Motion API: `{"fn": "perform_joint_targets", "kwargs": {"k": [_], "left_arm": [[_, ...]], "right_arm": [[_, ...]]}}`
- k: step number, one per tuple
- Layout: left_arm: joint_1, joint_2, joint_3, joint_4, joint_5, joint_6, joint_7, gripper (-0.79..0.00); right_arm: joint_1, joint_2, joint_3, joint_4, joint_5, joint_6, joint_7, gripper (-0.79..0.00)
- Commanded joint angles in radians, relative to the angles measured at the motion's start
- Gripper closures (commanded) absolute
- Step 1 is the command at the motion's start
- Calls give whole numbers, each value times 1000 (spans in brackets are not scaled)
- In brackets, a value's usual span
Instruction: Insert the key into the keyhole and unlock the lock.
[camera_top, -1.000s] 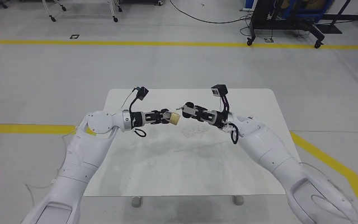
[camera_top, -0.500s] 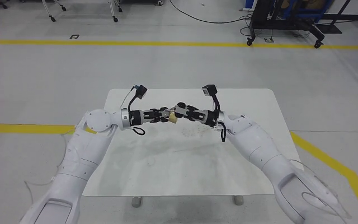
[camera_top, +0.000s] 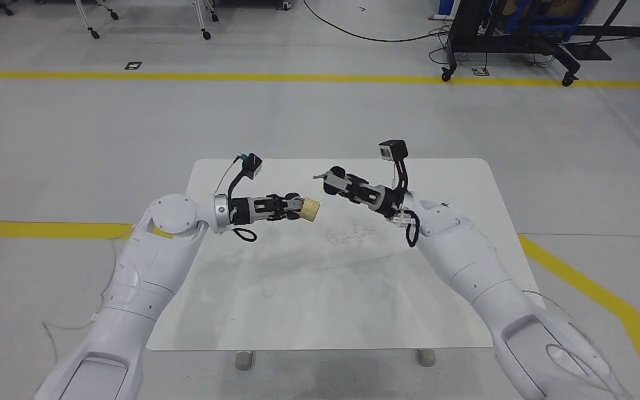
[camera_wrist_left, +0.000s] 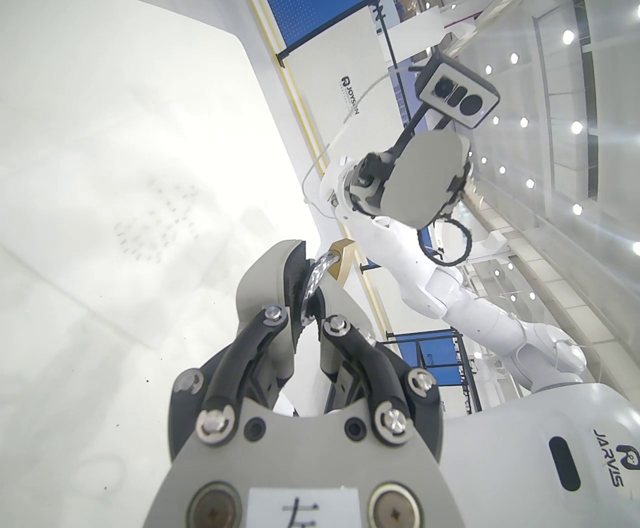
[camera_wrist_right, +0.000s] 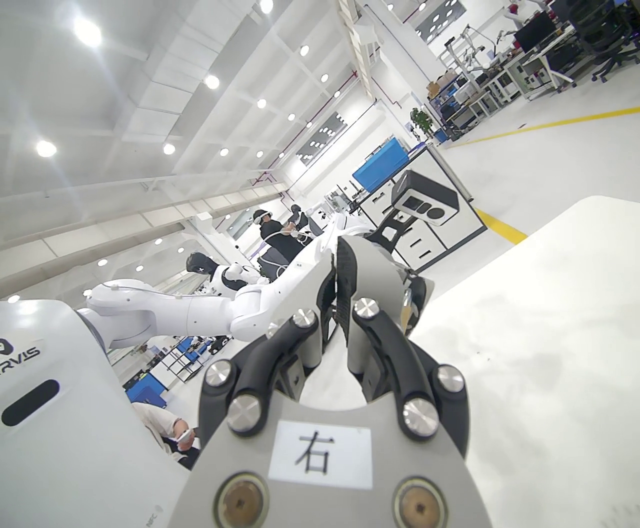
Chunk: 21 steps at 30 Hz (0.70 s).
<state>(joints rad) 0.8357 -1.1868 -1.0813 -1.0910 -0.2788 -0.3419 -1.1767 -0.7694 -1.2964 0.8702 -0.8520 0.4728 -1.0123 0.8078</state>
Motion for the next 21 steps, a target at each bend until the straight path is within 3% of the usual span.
{"fn": "perform_joint_targets", "kwargs": {"k": [1,11,21], "left_arm": [[-5,-2,6,5,-22,-12,-24,0],[-20,-5,15,43,-68,-26,-42,0],[-31,-11,-6,129,-221,32,-64,0]], "right_arm": [[4,-6,2,14,-10,0,0,0],[13,-43,-32,48,-53,0,0,0],[-29,-34,-32,-21,-47,0,0,0]]}}
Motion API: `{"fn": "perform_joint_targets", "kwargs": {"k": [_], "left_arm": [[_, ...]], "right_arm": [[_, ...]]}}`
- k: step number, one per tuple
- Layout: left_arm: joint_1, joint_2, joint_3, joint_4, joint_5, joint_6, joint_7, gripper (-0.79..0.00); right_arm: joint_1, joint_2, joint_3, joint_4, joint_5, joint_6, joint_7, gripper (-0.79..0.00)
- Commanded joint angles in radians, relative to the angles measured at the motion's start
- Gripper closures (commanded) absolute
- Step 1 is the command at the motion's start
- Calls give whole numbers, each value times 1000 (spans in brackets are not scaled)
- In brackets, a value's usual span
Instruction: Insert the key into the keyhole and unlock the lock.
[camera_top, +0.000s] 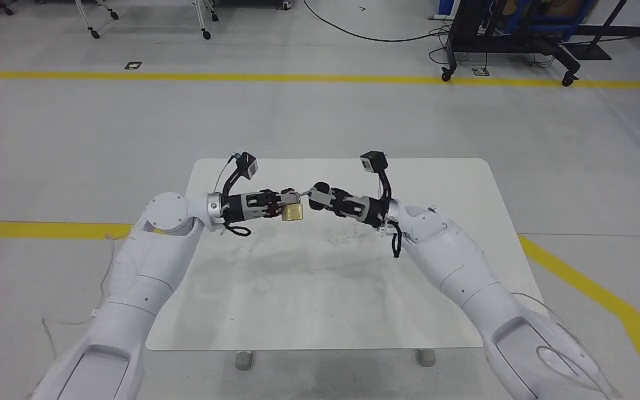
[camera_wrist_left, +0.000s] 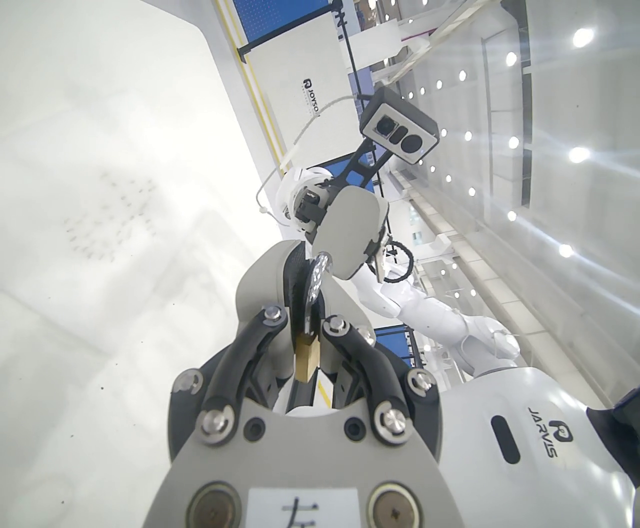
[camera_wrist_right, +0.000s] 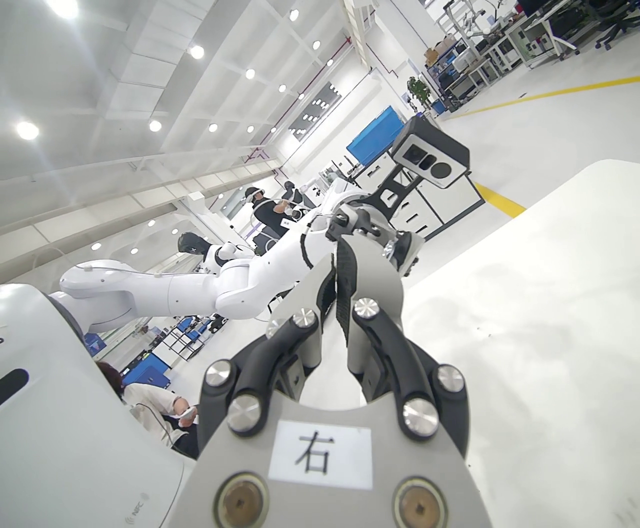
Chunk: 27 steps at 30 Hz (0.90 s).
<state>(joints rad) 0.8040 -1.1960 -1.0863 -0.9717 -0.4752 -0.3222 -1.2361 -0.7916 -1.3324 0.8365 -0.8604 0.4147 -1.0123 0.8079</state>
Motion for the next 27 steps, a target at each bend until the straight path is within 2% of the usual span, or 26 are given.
{"fn": "perform_joint_targets", "kwargs": {"k": [1,8,10,15,20,22,27], "left_arm": [[-2,-3,-1,22,-41,29,-8,0],[-16,-2,4,40,-10,44,3,0],[-8,1,13,31,66,39,67,0],[30,-11,17,-24,-32,183,156,0],[-4,-29,47,-1,-112,376,171,0],[-28,-35,65,3,-94,389,184,0],[-28,-35,65,3,-94,389,184,0]], "right_arm": [[-16,5,3,-25,34,0,0,0],[-24,12,-6,-30,71,0,0,0],[-24,12,-6,-30,71,0,0,0],[-38,16,11,-50,70,31,-32,0],[-99,39,66,-90,21,43,-65,0],[-130,53,101,-112,-30,23,-94,0],[-142,57,113,-124,-43,17,-103,0]]}}
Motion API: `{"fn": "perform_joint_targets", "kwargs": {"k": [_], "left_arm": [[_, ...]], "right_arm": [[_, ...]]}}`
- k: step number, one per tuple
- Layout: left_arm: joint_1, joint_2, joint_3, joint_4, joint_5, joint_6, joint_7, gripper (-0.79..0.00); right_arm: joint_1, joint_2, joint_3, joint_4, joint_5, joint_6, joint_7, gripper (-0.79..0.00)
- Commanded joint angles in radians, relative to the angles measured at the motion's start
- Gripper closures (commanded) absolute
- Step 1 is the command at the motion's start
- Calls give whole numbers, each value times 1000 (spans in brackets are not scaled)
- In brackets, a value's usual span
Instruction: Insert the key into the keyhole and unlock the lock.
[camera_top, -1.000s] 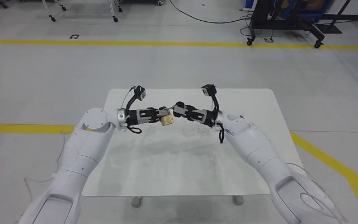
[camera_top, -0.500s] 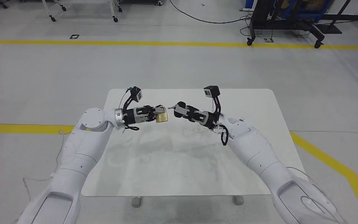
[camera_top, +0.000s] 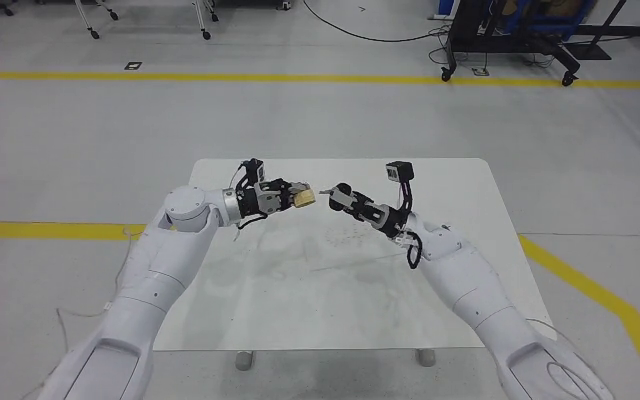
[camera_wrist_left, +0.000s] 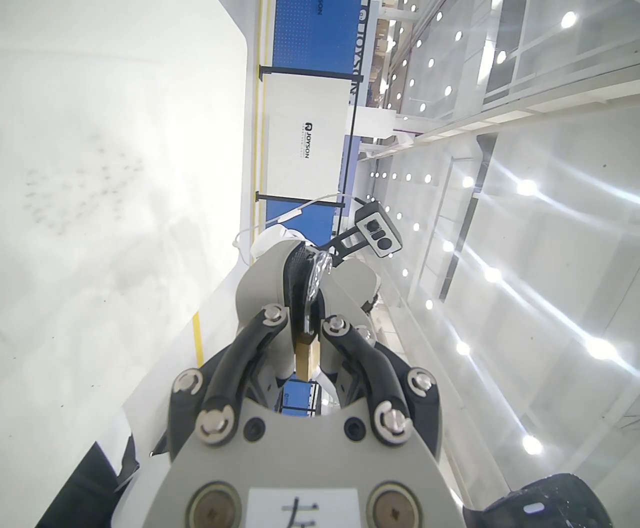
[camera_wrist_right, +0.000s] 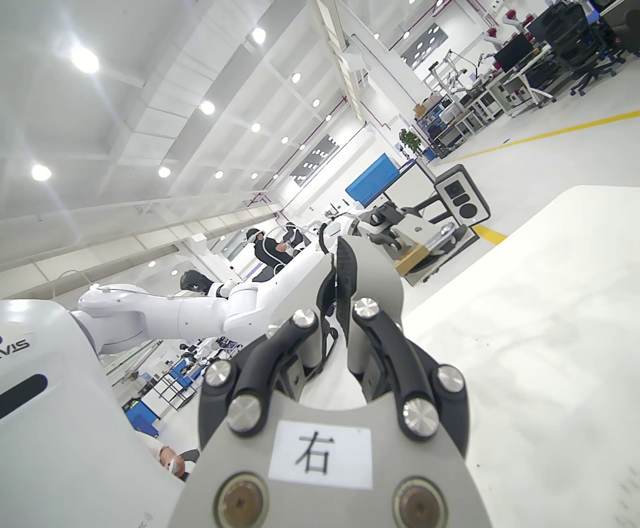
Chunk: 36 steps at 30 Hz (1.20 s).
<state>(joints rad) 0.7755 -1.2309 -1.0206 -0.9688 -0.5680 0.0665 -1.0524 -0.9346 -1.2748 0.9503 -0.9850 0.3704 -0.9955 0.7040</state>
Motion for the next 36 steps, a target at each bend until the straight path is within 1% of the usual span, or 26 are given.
{"fn": "perform_joint_targets", "kwargs": {"k": [1,3,4,5,6,7,9,12,15,17,20,23,25,26,35,36], "left_arm": [[0,0,0,0,-1,0,0,0],[5,0,4,-7,7,5,9,0],[14,-3,12,-21,-6,37,-1,0],[19,-6,10,-26,-57,86,-26,0],[19,-8,12,-13,-98,155,-41,0],[11,-11,15,-5,-122,202,-57,0],[-2,-15,28,32,-137,276,-67,0],[-24,-22,52,67,-137,349,-80,0],[-48,-28,76,95,-119,404,-70,0],[-62,-32,87,114,-114,426,-66,0],[-78,-39,103,136,-113,452,-69,0],[-89,-44,118,153,-109,460,-76,0],[-95,-47,126,164,-105,466,-83,0],[-97,-48,126,170,-109,464,-84,0],[-100,-52,129,175,-116,456,-92,0],[-94,-52,128,168,-119,449,-80,0]], "right_arm": [[1,0,-1,1,1,1,1,0],[1,0,-1,1,1,1,1,0],[1,0,-1,1,1,1,1,0],[1,0,-1,1,1,1,1,0],[1,0,-1,1,1,1,1,0],[1,0,-1,1,1,1,1,0],[-6,0,3,-19,-6,35,-24,0],[9,10,32,-42,-181,12,-51,0],[10,27,72,-115,-437,-17,-57,0],[-6,41,115,-195,-642,1,-76,0],[-63,57,171,-349,-893,74,-126,0],[-121,70,199,-495,-1096,142,-140,0],[-151,75,204,-565,-1192,178,-146,0],[-165,76,207,-589,-1205,192,-165,0],[-165,76,207,-589,-1205,192,-165,0],[-165,76,207,-589,-1205,192,-165,0]]}}
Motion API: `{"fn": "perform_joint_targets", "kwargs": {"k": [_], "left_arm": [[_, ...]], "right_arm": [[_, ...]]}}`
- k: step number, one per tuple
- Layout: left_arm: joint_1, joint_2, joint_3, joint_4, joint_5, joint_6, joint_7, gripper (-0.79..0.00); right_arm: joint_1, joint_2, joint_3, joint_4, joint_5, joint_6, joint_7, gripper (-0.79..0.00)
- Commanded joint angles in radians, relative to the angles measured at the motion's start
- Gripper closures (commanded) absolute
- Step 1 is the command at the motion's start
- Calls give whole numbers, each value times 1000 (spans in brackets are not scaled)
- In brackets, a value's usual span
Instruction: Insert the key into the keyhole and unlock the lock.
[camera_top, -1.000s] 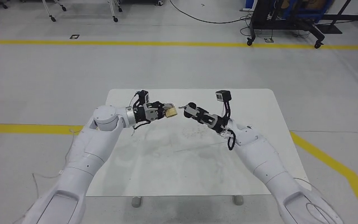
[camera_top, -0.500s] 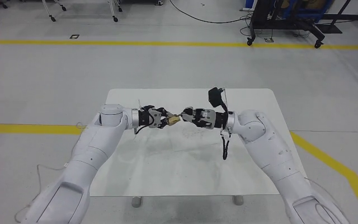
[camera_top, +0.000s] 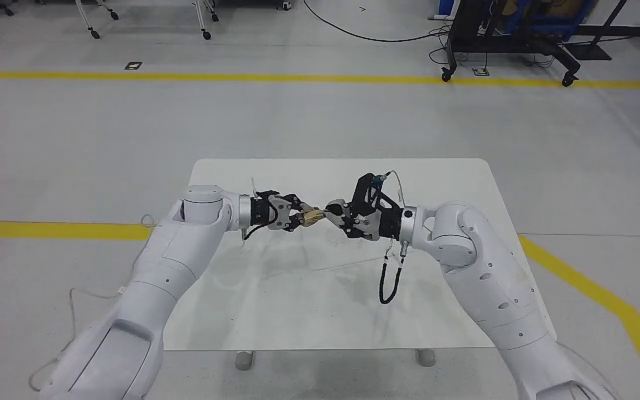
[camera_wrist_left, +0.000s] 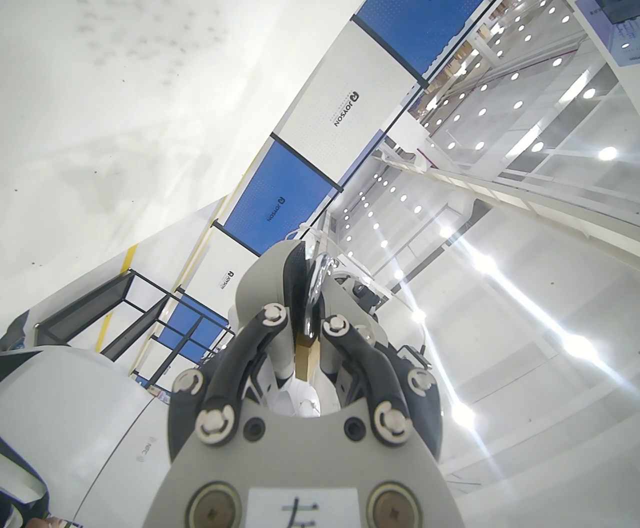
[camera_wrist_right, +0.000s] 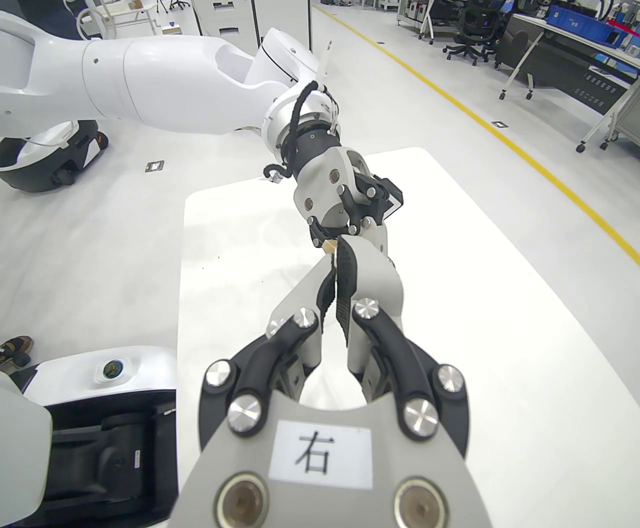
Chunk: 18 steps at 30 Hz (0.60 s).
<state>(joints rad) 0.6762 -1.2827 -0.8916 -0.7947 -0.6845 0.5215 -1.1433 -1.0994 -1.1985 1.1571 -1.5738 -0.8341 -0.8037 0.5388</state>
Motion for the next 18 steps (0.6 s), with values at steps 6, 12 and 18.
{"fn": "perform_joint_targets", "kwargs": {"k": [6,12,18], "left_arm": [[36,6,-14,-50,-4,36,71,0],[45,10,-8,-71,9,99,86,0],[47,14,-4,-80,22,118,78,0]], "right_arm": [[-5,12,-6,-62,-162,-28,29,0],[-12,29,1,-122,-226,-68,110,0],[13,37,-25,-140,-242,-125,164,0]]}}
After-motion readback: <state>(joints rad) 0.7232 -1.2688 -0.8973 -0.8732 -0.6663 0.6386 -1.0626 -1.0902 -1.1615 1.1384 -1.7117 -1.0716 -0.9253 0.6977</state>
